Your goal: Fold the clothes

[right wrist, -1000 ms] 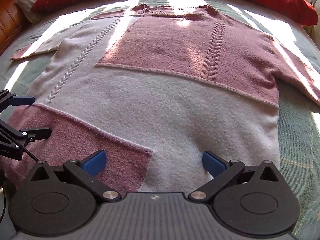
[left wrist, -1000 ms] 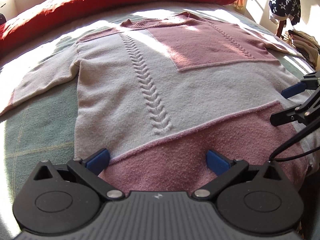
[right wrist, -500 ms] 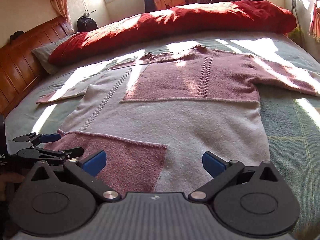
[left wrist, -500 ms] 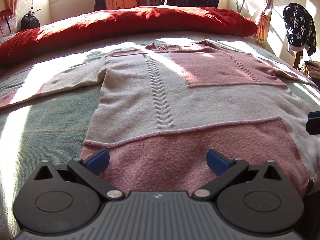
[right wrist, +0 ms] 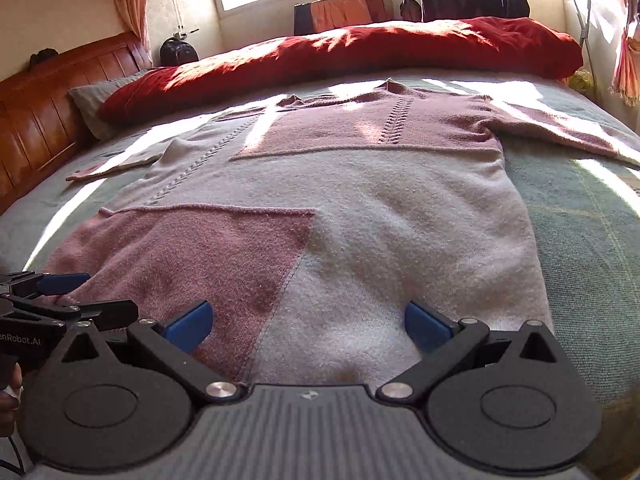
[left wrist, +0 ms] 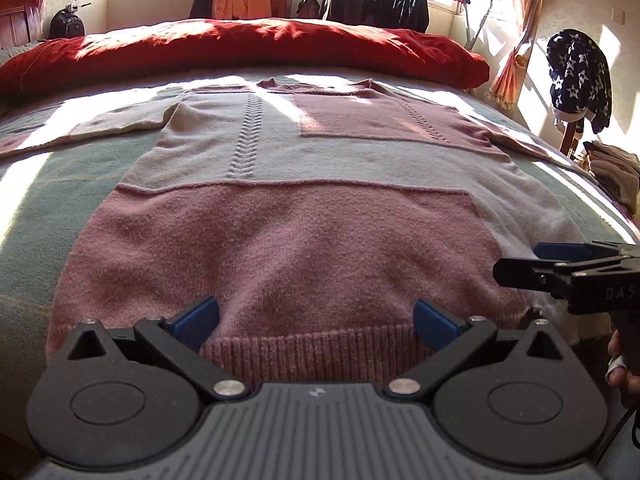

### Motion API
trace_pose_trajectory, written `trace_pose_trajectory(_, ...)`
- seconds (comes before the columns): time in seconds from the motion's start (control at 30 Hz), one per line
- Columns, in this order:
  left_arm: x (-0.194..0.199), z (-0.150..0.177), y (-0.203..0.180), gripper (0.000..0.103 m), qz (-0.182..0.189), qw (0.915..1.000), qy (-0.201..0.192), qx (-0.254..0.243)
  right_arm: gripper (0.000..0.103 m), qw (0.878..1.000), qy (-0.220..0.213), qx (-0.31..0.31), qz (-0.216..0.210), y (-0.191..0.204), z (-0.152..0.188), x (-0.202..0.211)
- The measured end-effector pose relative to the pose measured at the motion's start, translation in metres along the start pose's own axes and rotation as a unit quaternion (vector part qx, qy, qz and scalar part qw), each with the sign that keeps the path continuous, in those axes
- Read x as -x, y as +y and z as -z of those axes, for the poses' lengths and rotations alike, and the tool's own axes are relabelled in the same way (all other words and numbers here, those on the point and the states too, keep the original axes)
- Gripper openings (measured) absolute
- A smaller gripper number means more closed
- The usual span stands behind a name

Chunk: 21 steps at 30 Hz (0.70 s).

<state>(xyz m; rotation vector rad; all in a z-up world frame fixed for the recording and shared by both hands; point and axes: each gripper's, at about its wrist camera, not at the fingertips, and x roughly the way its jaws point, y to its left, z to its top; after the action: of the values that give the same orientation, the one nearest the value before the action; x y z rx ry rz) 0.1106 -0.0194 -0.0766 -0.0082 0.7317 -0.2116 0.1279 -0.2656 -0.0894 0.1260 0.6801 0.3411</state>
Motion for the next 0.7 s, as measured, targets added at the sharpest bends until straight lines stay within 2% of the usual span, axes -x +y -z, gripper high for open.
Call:
trace_pose_trajectory(0.1, 0.015, 0.000, 0.004, 0.102, 0.015, 0.9998, 0.004, -0.008, 0.103, 1.000, -0.018, 0.010, 0.001, 0.002, 0.008, 0.004)
trace_pose_trajectory(0.2, 0.024, -0.013, 0.019, 0.102, 0.019, 0.9993, -0.026, 0.021, 0.103, 0.998, -0.027, 0.044, 0.021, 0.012, 0.015, 0.003)
trace_pose_trajectory(0.27, 0.021, -0.022, 0.023, 0.102, 0.015, 0.9983, -0.047, 0.030, 0.103, 0.997, -0.031, 0.068, 0.036, 0.019, 0.019, 0.001)
trace_pose_trajectory(0.37, 0.003, -0.027, 0.017, 0.102, 0.030, 0.9973, -0.053, 0.041, 0.103, 0.994, -0.039, 0.083, 0.055, 0.026, 0.024, 0.002)
trace_pose_trajectory(0.47, -0.017, -0.021, 0.005, 0.102, 0.061, 0.9959, -0.040, 0.053, 0.103, 0.992, -0.042, 0.102, 0.065, 0.029, 0.034, 0.011)
trace_pose_trajectory(0.63, -0.016, -0.005, -0.017, 0.102, 0.020, 0.9976, -0.064, 0.019, 0.103, 0.984, -0.043, 0.149, 0.085, 0.036, 0.051, 0.028)
trace_pose_trajectory(0.7, -0.011, -0.009, -0.017, 0.102, 0.032, 0.9969, -0.071, 0.012, 0.103, 0.982, -0.066, 0.157, 0.082, 0.039, 0.049, 0.037)
